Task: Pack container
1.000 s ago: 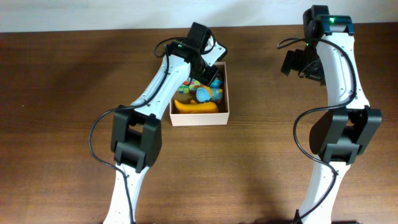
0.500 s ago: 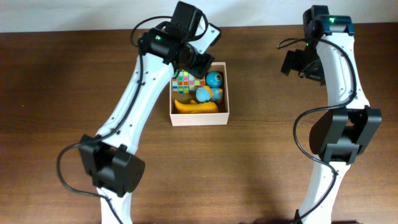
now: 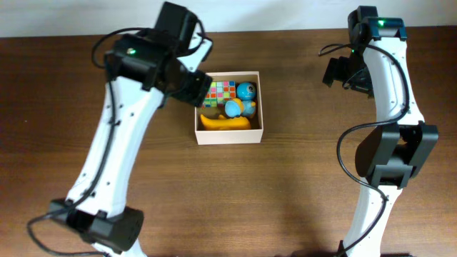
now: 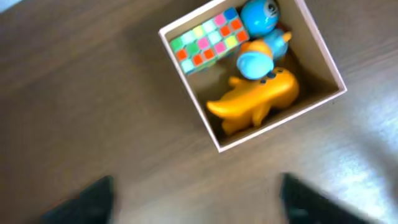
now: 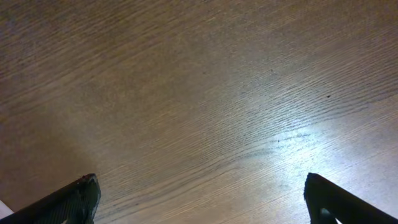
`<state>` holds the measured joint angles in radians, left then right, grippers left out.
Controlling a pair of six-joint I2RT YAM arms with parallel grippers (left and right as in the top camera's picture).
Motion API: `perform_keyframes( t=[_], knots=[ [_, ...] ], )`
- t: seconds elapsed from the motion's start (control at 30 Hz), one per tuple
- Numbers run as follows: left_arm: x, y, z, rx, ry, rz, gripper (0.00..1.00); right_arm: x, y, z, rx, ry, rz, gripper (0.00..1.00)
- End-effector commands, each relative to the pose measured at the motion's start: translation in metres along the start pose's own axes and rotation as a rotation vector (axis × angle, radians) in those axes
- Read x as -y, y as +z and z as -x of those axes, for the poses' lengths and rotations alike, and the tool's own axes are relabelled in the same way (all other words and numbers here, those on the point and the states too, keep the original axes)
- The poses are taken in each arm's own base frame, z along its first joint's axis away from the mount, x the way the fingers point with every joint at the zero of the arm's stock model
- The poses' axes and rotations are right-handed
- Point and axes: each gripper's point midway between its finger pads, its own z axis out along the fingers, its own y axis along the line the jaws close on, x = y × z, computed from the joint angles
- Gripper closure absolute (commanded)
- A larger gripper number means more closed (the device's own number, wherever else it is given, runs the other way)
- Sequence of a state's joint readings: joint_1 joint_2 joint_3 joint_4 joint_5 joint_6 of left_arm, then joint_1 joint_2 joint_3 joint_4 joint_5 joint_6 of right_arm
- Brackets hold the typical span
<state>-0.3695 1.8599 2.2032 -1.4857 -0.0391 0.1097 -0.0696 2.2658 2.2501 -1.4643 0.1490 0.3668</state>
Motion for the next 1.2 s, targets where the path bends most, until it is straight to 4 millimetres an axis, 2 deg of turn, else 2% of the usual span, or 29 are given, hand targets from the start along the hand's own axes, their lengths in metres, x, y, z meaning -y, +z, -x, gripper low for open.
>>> perform_keyframes(
  t=[0.0, 0.23, 0.63, 0.73, 0.93, 1.03, 1.17],
  knots=[
    [-0.008, -0.014, -0.005, 0.009, -0.025, 0.021, 0.01, 0.002, 0.000, 0.000, 0.000, 0.012, -0.002, 0.01],
    [-0.006, -0.014, -0.016, -0.035, -0.023, 0.012, 0.01, 0.002, 0.000, 0.000, 0.000, 0.012, -0.002, 0.01],
    [-0.005, -0.014, -0.017, -0.041, -0.022, 0.011, 0.01, 0.002, 0.000, 0.000, 0.000, 0.012, -0.001, 0.01],
    [0.001, -0.014, -0.022, -0.059, -0.020, -0.024, 0.01, 0.002, 0.000, 0.000, 0.000, 0.012, -0.001, 0.01],
    [-0.014, -0.018, -0.045, -0.150, -0.020, 0.043, 0.01, 0.002, 0.000, 0.000, 0.000, 0.012, -0.002, 0.01],
    [-0.025, -0.036, -0.044, -0.089, -0.050, 0.066, 0.01, 0.002, 0.000, 0.000, 0.000, 0.012, -0.002, 0.01],
    [-0.042, -0.075, -0.031, 0.106, -0.106, 0.086, 0.01, 0.002, 0.000, 0.000, 0.000, 0.012, -0.002, 0.01]
  ],
)
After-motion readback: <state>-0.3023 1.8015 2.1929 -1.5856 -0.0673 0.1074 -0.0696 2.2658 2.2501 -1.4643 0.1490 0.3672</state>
